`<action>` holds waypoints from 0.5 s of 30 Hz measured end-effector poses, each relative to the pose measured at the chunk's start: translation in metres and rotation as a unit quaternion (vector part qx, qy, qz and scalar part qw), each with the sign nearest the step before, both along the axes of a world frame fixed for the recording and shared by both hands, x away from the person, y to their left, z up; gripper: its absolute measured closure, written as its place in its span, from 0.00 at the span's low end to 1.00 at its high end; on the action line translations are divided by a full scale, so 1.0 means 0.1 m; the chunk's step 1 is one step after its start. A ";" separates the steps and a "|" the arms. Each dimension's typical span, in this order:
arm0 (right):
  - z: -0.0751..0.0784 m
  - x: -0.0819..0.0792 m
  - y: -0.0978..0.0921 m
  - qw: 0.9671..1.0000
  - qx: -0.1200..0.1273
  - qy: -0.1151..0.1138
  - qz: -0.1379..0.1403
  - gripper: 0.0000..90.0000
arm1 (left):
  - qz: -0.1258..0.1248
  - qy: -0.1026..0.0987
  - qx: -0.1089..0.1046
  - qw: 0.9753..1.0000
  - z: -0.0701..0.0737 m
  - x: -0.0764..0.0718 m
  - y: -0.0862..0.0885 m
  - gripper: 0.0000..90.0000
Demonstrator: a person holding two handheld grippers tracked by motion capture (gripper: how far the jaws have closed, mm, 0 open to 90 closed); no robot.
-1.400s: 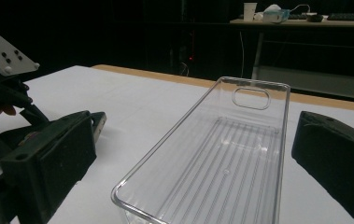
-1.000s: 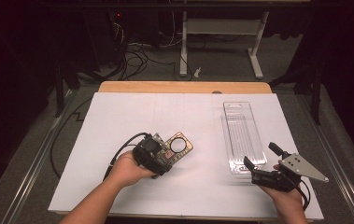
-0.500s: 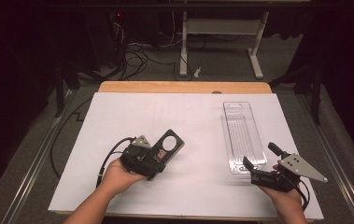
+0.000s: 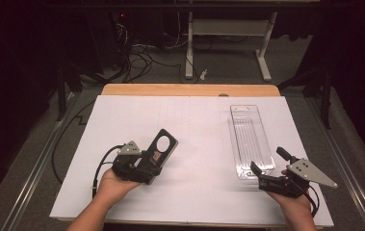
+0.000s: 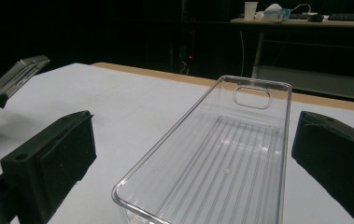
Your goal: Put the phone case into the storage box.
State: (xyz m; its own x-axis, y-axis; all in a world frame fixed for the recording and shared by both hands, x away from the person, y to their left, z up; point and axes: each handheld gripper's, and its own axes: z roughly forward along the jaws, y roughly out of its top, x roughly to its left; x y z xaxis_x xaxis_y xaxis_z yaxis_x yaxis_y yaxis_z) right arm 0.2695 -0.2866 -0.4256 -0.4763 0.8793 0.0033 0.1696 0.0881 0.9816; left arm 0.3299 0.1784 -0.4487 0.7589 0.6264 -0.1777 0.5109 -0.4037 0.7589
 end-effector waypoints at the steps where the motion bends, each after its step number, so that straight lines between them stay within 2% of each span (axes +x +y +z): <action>1: 0.00 0.00 0.00 1.000 0.000 0.000 0.000 0.00 | 0.000 0.000 0.000 1.000 0.00 0.00 0.00 0.15; 2: 0.00 0.00 0.00 1.000 -0.001 0.001 -0.001 0.00 | 0.003 -0.003 -0.013 1.000 0.00 -0.01 0.03 0.15; 7: -0.02 0.02 0.01 1.000 -0.002 0.004 -0.001 0.00 | -0.002 -0.012 -0.020 1.000 0.01 -0.03 0.03 0.15; 9: -0.02 0.02 0.02 1.000 -0.003 0.005 -0.001 0.00 | -0.005 -0.014 -0.030 0.999 0.01 -0.02 0.04 0.15; 12: -0.03 0.03 0.02 1.000 -0.005 0.005 0.001 0.00 | -0.009 -0.006 -0.046 0.999 0.00 0.00 0.05 0.15; 15: -0.03 0.03 0.02 1.000 -0.006 0.006 0.000 0.00 | -0.014 -0.004 -0.054 0.998 0.00 0.01 0.04 0.15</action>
State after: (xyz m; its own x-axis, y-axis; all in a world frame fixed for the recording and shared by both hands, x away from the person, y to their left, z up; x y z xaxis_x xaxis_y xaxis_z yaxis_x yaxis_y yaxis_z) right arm 0.2728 -0.2843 -0.4286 -0.4759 0.8795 -0.0008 0.1820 0.0993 0.9783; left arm 0.3307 0.1821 -0.4489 0.7779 0.5824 -0.2361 0.4935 -0.3335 0.8033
